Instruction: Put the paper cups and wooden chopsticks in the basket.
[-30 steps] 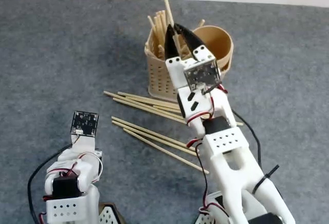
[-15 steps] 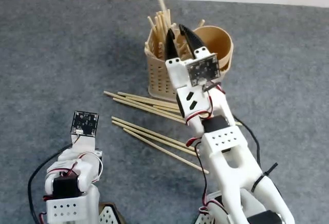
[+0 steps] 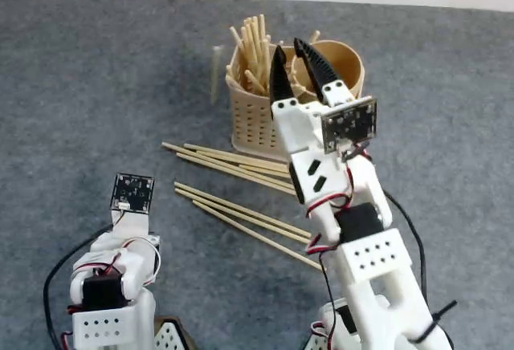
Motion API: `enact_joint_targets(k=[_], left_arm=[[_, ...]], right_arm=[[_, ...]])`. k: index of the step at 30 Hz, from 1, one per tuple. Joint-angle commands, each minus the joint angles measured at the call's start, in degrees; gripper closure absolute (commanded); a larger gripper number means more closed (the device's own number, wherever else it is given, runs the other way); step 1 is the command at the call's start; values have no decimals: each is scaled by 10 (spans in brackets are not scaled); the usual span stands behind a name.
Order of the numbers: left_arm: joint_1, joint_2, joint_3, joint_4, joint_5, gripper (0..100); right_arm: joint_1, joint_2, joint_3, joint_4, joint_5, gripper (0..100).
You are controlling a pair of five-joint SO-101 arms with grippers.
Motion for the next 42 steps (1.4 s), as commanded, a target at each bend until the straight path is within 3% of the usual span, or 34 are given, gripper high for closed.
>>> enact_joint_targets(k=[1,10,16,21,27,42], left_arm=[[-3,1,12,4,4,880],[-3,1,12,4,4,880],[-3,1,12,4,4,880],[-3,1,12,4,4,880],[-3,1,12,4,4,880],[-3,1,12,4,4,880]], right_arm=[[-13,-41,-20,50,-5,906],[-138,-101,-22,270,-4,906],[-182,-95,-20,396,-4,907],[-194,-17,-21,483,-2,907],[-196,121,-29,494,20,907],[-196,450,-291,495,-227,905]])
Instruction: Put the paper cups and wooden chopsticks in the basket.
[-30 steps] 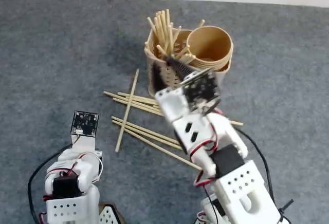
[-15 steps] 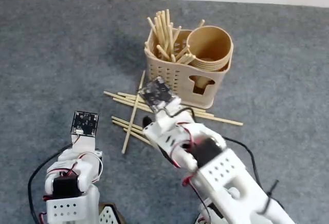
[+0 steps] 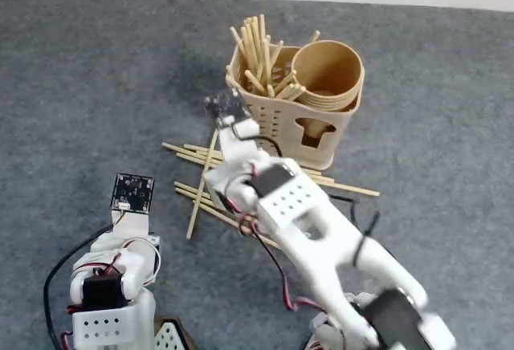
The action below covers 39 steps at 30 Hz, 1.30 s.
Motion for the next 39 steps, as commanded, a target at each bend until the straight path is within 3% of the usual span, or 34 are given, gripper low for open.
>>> enact_joint_targets(k=[1,7,19,39], left_arm=[[-3,0,12,3,4,880],[-3,0,12,3,4,880],[-3,0,12,3,4,880],[-3,0,12,3,4,880]], right_arm=[[-4,72,-89,2,-53,905],[-4,189,-186,4,-119,905],[-14,291,-246,5,-139,906],[-19,129,-234,108,-126,907]])
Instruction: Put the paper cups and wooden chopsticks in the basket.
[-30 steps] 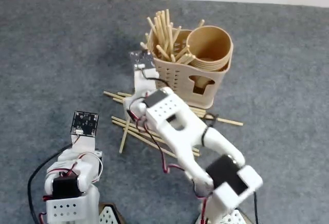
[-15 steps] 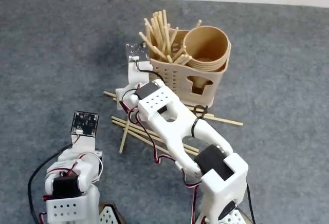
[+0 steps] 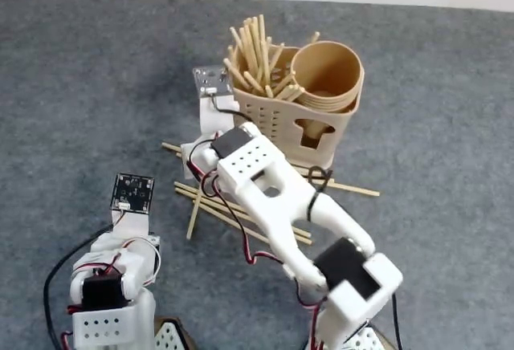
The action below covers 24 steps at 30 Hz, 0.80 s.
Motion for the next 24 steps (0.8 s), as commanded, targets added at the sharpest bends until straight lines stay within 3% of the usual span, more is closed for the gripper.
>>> enact_joint_targets(k=[1,5,10,24], left_arm=[[-3,0,12,3,4,880],[-3,0,12,3,4,880],[-3,0,12,3,4,880],[-3,0,12,3,4,880]], right_arm=[[-7,-69,-2,19,23,907],[-8,-115,0,25,83,907],[-30,-119,29,9,84,907],[-21,70,-1,-46,84,906]])
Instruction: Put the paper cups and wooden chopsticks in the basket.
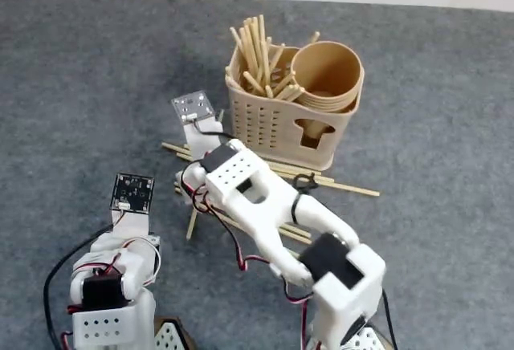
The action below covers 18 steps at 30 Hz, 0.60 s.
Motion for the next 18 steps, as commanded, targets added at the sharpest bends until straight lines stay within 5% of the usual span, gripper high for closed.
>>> enact_joint_targets(k=[1,14,18], left_arm=[[-3,0,12,3,4,880],[-3,0,12,3,4,880],[-3,0,12,3,4,880]], right_arm=[[16,9,-39,-10,7,906],[22,95,-94,-7,11,909],[22,89,-111,38,11,995]])
